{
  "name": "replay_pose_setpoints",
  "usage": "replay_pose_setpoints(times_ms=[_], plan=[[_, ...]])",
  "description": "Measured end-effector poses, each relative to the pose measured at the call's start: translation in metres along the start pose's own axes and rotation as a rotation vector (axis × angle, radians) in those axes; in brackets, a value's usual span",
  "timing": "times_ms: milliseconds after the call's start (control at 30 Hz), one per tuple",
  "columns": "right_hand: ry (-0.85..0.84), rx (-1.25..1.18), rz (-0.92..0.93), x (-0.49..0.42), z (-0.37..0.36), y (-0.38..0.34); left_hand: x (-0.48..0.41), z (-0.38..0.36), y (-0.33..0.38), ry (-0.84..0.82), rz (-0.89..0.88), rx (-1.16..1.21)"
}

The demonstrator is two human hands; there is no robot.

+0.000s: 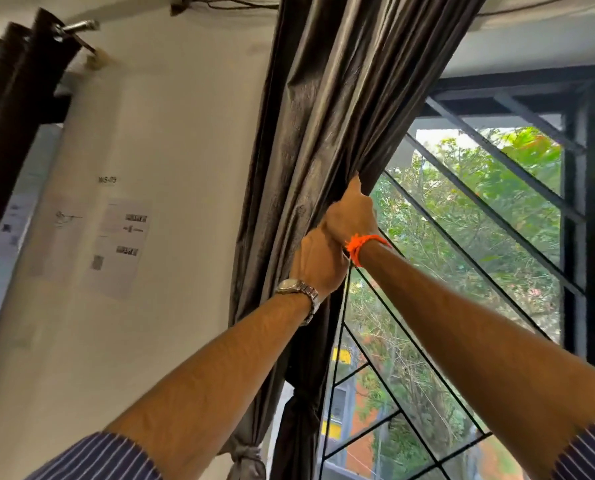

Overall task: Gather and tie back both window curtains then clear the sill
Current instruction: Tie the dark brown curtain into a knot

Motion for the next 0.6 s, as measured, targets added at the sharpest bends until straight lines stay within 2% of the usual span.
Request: replay_pose_setpoints(times_ms=[100,133,233,400,600], plan=[[0.195,-0.082,-0.007,0.008,0.027,0.004,0.000,0.010,0.011,-0.020,-0.015,0.029],[0.207,-0.078,0.001,0.013,0.035,0.003,0.003,0.012,0.017,-0.014,-0.039,0.023],[0.196,-0.057,0.018,0.019,0.046,0.011,0.011,0.011,0.028,-0.055,-0.053,0.013],[0.187,0.011,0.007,0.030,0.056,0.035,0.031,0.003,0.040,-0.116,0.043,-0.010],[0.153,-0.040,0.007,0.054,0.057,0.072,0.072,-0.005,0.061,-0.174,0.147,0.025]])
Point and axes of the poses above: each hand's wrist, its own x-axis away from the middle knuckle, its own z-axis out of the back of the hand, y = z × x, the point moved 8 cm from there along -x, towards the middle knuckle, and after that the axes turned 12 degrees about y, right-handed, at the moved point
